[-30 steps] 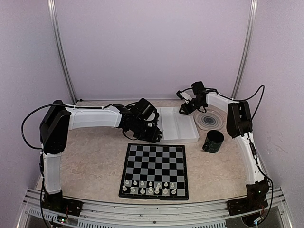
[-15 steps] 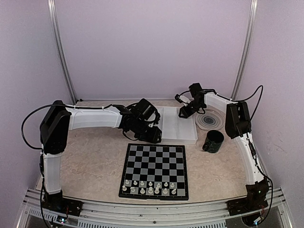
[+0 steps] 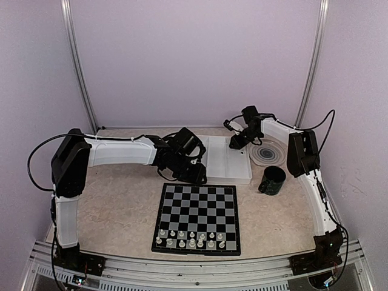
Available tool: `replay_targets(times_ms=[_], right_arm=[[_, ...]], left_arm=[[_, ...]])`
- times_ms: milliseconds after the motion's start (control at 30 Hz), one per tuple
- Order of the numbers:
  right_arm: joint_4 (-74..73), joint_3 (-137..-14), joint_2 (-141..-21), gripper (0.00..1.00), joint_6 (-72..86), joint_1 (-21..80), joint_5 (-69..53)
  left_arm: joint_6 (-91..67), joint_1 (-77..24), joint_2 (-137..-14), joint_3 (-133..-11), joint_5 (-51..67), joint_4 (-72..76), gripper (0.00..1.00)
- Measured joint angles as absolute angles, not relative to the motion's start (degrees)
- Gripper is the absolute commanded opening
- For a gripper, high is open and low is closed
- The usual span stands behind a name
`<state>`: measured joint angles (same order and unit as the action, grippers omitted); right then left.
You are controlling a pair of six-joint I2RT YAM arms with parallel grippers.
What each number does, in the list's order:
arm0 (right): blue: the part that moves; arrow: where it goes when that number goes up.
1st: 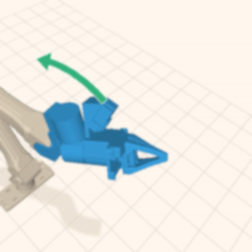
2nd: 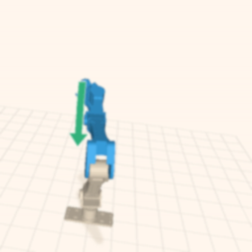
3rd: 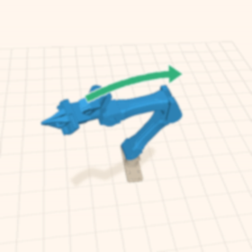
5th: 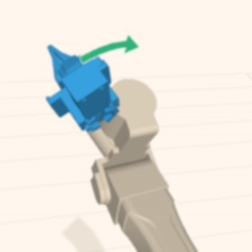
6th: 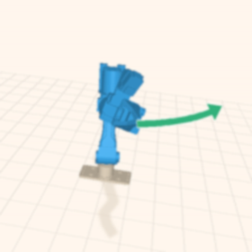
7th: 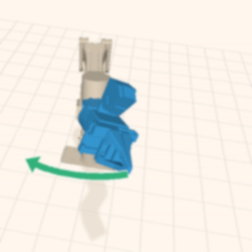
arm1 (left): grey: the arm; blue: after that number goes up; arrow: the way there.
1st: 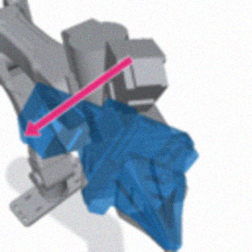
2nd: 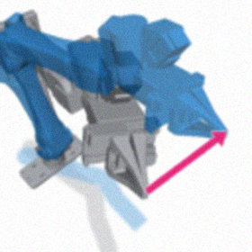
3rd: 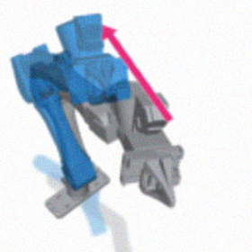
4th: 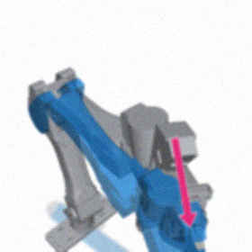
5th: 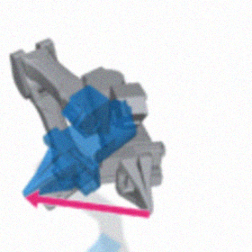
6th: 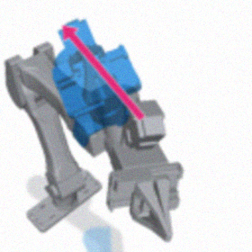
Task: Set up the chess pieces on the board
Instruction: Pick up the pawn from the storage box.
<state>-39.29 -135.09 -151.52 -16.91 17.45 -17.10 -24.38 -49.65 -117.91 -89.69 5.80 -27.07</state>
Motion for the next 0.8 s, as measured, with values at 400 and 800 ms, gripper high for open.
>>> replay_targets(times_ms=[400,800], right_arm=[[-39.0,-135.9,-152.2,0.18,-17.0,17.7,-19.4],[-37.1,-129.7,-148.7,0.05,-16.9,17.8,-20.8]], left_arm=[[-24.4,-49.8,-117.9,-89.0,5.8,-26.2,0.49],[-24.4,-50.5,-117.9,-88.7,5.6,-25.9,0.49]])
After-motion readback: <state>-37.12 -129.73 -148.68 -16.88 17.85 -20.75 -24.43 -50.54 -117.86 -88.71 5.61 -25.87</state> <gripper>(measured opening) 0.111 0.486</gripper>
